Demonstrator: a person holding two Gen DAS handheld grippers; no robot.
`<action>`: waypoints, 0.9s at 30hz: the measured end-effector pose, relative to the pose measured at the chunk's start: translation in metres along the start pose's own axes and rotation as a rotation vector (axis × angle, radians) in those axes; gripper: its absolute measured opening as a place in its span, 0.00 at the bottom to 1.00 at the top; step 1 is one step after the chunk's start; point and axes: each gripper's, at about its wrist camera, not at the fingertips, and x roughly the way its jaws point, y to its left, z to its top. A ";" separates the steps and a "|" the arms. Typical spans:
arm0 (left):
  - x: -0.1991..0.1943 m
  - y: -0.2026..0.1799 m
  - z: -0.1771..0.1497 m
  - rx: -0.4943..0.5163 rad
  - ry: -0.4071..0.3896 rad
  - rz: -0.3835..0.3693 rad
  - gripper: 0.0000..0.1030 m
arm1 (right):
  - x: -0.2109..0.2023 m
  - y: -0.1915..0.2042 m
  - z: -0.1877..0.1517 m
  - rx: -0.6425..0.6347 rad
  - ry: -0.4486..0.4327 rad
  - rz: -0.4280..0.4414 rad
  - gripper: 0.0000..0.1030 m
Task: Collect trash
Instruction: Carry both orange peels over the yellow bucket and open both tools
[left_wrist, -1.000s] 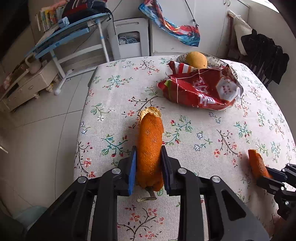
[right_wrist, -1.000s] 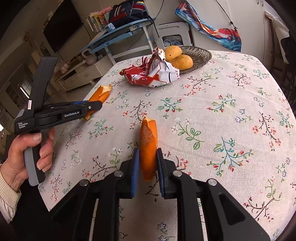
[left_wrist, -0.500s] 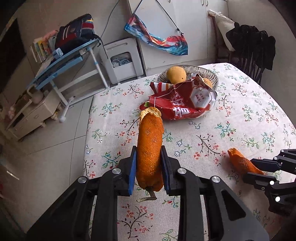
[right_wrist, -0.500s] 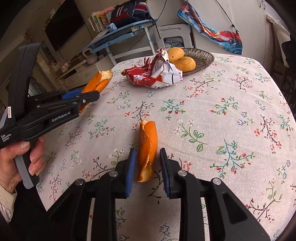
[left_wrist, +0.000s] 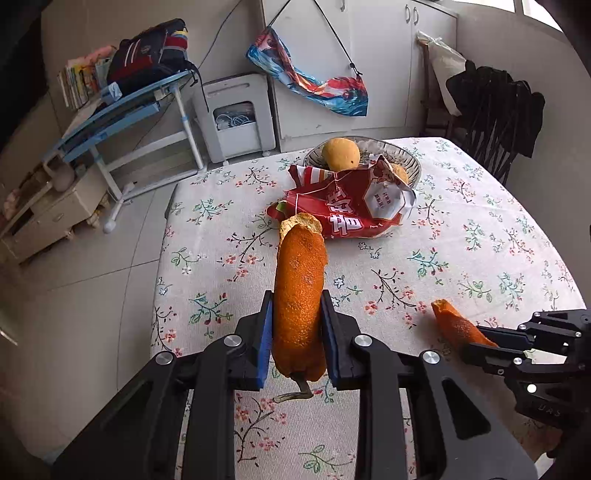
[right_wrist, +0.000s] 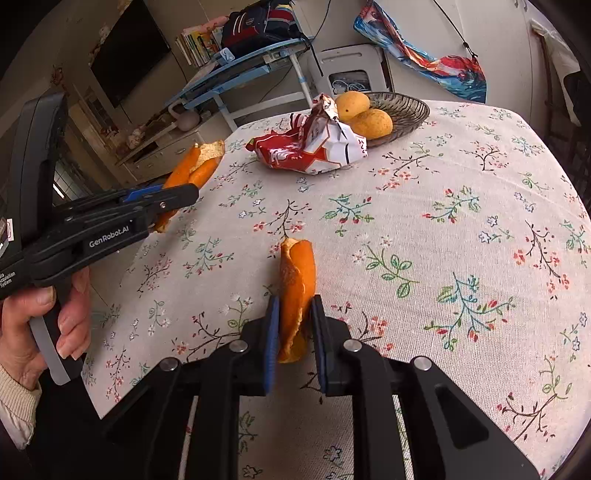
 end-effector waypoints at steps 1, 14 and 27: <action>-0.004 0.001 -0.002 -0.012 -0.004 -0.007 0.22 | -0.002 0.001 -0.001 0.006 0.000 0.009 0.16; -0.095 -0.005 -0.071 -0.138 -0.065 -0.064 0.22 | -0.073 0.034 -0.051 0.046 -0.067 0.113 0.16; -0.175 -0.012 -0.121 -0.160 -0.130 -0.050 0.22 | -0.109 0.081 -0.131 -0.030 0.073 0.195 0.16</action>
